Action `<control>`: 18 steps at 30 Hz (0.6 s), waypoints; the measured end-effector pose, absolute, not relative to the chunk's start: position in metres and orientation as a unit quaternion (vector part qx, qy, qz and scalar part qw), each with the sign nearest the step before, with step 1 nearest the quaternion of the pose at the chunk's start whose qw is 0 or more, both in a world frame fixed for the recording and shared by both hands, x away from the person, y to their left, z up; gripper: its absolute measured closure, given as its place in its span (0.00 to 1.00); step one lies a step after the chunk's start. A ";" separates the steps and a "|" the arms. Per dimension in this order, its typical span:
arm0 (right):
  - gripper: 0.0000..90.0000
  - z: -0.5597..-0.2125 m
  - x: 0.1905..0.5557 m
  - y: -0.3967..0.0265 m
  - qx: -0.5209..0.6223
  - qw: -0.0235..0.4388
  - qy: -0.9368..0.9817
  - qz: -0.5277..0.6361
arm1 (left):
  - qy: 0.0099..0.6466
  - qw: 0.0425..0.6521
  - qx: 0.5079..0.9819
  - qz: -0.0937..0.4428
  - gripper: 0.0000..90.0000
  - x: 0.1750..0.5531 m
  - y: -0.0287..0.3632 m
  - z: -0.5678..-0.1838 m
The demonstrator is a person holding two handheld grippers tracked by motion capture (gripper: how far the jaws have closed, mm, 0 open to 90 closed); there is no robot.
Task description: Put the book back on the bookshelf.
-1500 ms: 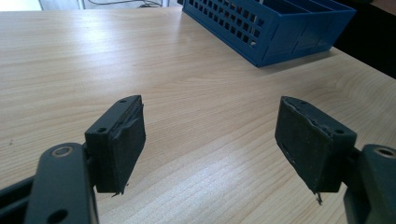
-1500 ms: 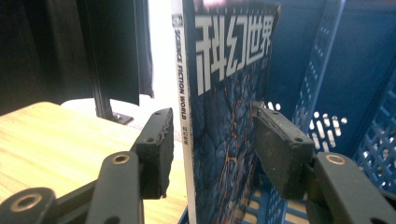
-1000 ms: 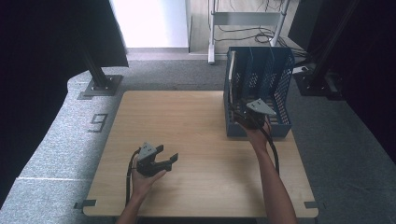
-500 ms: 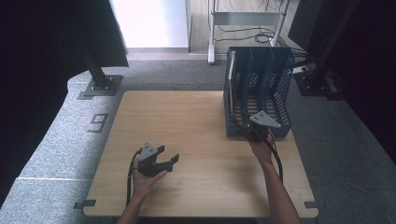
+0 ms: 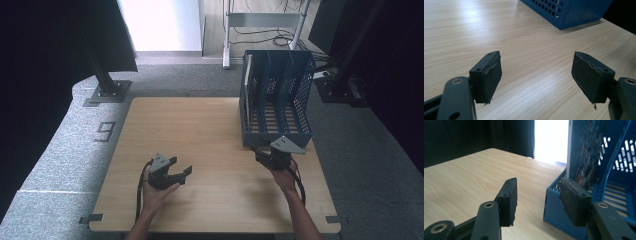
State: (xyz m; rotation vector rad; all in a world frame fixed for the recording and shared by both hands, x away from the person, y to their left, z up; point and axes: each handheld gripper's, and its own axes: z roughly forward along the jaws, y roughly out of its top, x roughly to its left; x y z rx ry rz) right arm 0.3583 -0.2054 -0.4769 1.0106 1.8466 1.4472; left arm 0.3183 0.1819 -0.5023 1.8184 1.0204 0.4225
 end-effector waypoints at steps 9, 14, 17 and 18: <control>0.53 -0.500 0.340 -0.213 0.390 0.270 0.699 0.535 | 0.421 0.482 0.749 0.173 0.27 0.319 0.181 -0.505; 0.54 -0.510 0.331 -0.214 0.388 0.269 0.706 0.528 | 0.421 0.479 0.751 0.172 0.27 0.319 0.181 -0.506; 0.54 -0.515 0.328 -0.213 0.387 0.265 0.713 0.521 | 0.420 0.477 0.752 0.172 0.26 0.319 0.181 -0.506; 0.54 -0.516 0.327 -0.213 0.387 0.264 0.715 0.519 | 0.420 0.478 0.752 0.172 0.26 0.318 0.181 -0.506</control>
